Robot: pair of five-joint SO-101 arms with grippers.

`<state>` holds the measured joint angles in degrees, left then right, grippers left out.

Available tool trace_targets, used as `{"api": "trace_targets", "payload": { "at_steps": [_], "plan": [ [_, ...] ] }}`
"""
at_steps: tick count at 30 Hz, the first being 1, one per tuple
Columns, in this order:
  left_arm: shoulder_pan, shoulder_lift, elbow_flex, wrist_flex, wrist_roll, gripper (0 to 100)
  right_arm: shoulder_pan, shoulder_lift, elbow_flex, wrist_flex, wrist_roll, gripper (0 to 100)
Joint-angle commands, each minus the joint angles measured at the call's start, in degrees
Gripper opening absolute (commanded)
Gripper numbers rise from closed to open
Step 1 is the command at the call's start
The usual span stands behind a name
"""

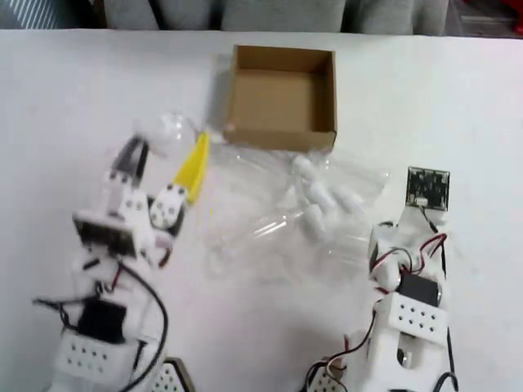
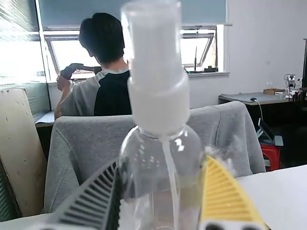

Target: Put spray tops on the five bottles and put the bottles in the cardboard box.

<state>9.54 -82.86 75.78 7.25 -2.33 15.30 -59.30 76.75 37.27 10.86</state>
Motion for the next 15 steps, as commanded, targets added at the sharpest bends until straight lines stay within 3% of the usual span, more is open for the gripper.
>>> {"api": "trace_targets", "payload": {
  "at_steps": [1,7,15],
  "plan": [
    [0.0,21.5,-18.6,-1.8,-0.2,2,0.4,-0.8,-0.5,-1.1,-0.4,1.8],
    [0.1,43.9,-32.4,-4.0,-0.2,2,0.4,-0.6,-0.5,-1.1,-0.4,1.8],
    [-0.2,66.6,-36.4,-24.9,-0.2,2,0.2,-0.5,-0.5,-1.1,-0.4,1.8]
  ]
}}
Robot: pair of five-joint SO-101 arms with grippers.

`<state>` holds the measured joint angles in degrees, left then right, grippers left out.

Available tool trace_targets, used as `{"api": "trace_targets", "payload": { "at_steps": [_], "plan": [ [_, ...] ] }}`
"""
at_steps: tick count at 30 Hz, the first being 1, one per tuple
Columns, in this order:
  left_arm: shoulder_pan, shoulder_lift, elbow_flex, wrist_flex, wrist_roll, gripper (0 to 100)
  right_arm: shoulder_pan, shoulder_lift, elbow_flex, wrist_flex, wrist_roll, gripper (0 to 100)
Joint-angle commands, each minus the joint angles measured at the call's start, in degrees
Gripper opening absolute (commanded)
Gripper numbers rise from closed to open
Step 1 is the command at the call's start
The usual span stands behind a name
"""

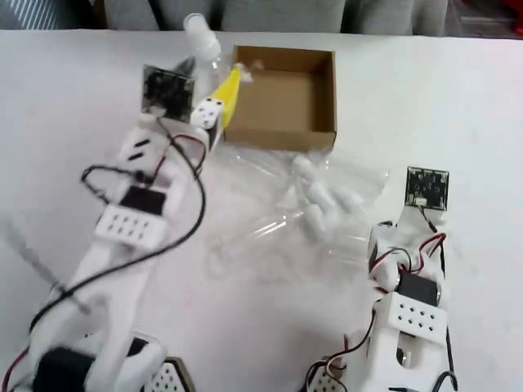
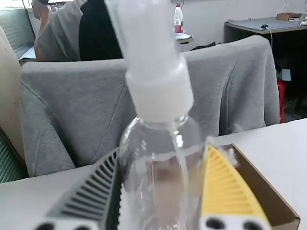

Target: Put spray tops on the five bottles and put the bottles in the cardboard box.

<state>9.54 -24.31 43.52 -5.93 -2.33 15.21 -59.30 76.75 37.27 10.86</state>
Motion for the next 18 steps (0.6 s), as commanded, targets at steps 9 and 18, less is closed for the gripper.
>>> {"api": "trace_targets", "payload": {
  "at_steps": [9,18],
  "plan": [
    [-0.4,28.1,-10.5,-28.2,-0.2,2,0.0,-0.9,3.3,-8.5,-0.8,1.8],
    [-0.4,41.1,-23.8,-28.1,-0.2,2,-2.1,-0.5,4.1,-11.2,-0.9,1.8]
  ]
}}
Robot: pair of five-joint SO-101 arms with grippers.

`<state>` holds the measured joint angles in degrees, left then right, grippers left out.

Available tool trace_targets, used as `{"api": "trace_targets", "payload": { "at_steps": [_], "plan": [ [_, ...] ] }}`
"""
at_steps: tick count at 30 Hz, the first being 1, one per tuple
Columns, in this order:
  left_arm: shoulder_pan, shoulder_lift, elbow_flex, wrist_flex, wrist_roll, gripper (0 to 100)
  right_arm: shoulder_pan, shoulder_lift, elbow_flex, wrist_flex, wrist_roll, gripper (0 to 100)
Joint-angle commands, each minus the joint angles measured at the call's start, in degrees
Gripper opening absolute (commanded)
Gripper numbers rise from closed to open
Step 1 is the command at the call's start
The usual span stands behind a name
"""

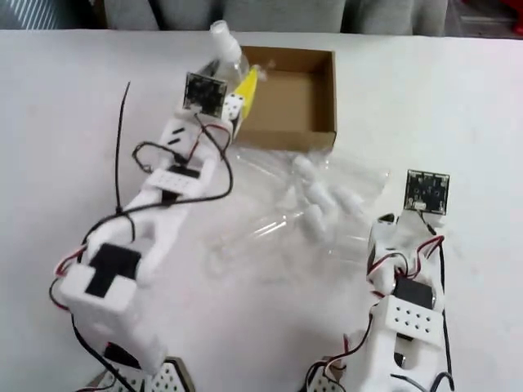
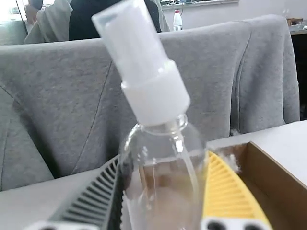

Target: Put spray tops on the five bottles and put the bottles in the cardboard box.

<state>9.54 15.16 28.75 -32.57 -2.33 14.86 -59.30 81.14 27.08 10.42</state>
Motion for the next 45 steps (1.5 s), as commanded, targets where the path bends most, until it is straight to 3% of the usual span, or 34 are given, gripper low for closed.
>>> {"api": "trace_targets", "payload": {
  "at_steps": [1,10,13,18,23,28,32,36,41,45],
  "plan": [
    [-0.4,2.5,-10.6,-1.5,-0.2,2,-1.8,-0.5,-0.2,-1.0,-0.4,1.8],
    [-0.9,14.2,-22.1,-1.6,-0.2,2,-1.7,-0.9,-0.5,-1.2,-0.6,1.8],
    [-1.8,18.9,-25.7,-1.6,-0.1,2,-1.0,-0.9,-1.1,-1.0,-3.9,1.8],
    [-1.9,27.1,-34.1,-1.5,-0.1,2,-0.5,1.3,-8.5,8.0,-4.8,1.8],
    [-0.5,32.5,-38.5,-1.7,-0.1,2,-2.2,8.1,-16.5,9.1,-4.8,1.8],
    [-1.4,32.7,-39.3,-1.8,0.7,2,-5.9,17.6,-26.7,10.3,-5.4,1.9],
    [-4.2,31.4,-39.4,-1.8,9.0,2,-6.8,24.3,-35.2,10.1,-10.4,2.6],
    [-5.9,26.8,-35.0,-1.8,14.0,2,-10.3,32.0,-44.7,10.4,-14.2,10.0],
    [-5.5,23.1,-29.5,-1.8,13.9,2,-16.4,43.8,-57.1,10.4,-15.0,9.3],
    [-5.5,24.4,-29.4,-5.5,9.7,2,-18.4,53.6,-66.9,12.7,-14.9,9.2]
  ]
}}
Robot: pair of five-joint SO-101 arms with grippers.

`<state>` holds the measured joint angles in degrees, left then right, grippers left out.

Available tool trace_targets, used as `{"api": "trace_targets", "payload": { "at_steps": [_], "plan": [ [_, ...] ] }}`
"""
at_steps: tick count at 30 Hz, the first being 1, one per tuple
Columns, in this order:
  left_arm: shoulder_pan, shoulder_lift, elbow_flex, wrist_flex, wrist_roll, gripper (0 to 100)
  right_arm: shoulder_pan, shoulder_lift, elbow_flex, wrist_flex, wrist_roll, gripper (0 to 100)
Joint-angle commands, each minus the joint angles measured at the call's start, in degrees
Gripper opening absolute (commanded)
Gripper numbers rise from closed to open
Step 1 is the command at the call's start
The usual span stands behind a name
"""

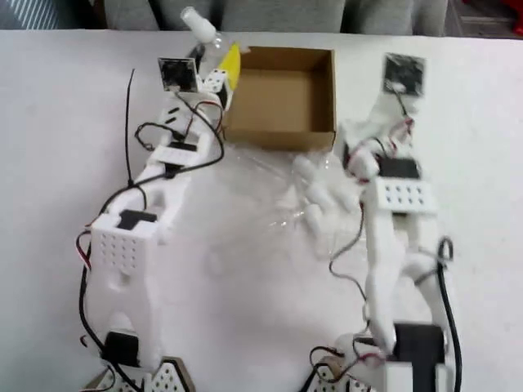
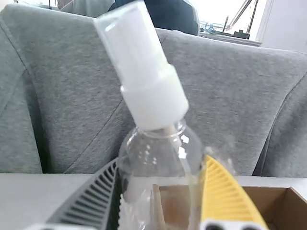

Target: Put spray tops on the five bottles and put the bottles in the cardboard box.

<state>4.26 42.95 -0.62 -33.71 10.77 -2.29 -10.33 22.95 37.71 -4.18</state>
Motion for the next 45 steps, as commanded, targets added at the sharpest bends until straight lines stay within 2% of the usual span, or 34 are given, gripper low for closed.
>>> {"api": "trace_targets", "payload": {
  "at_steps": [1,4,9,16,21,24,31,37,45],
  "plan": [
    [-0.2,-2.7,0.0,-6.3,-4.2,2,-1.4,7.2,-11.3,3.6,-0.4,9.2],
    [-0.2,-1.4,-0.1,-9.9,-4.8,2,-1.4,15.3,-19.4,8.8,-0.4,11.4],
    [-0.8,-1.4,-0.8,-10.0,-4.3,2,-1.4,28.8,-33.6,18.7,-0.3,20.6],
    [-1.7,-1.4,-1.4,-9.9,-4.1,2,-1.3,42.0,-49.1,26.0,-0.3,15.7],
    [-1.5,-1.4,-1.2,-9.9,-4.1,2,-2.1,48.6,-55.4,27.3,1.3,12.5],
    [-1.5,-1.4,-1.1,-9.9,-4.1,2,-2.6,49.8,-58.5,28.0,5.8,10.4],
    [-1.5,-1.4,-1.6,-7.6,-4.1,2,-2.2,46.3,-66.8,37.2,6.0,10.2],
    [-1.5,-1.4,-1.6,-7.6,-4.1,2,-2.6,46.2,-69.8,37.4,6.0,10.2],
    [-1.6,-1.3,-1.6,-7.6,-4.2,2,-3.9,50.8,-70.1,29.2,6.0,10.2]
  ]
}}
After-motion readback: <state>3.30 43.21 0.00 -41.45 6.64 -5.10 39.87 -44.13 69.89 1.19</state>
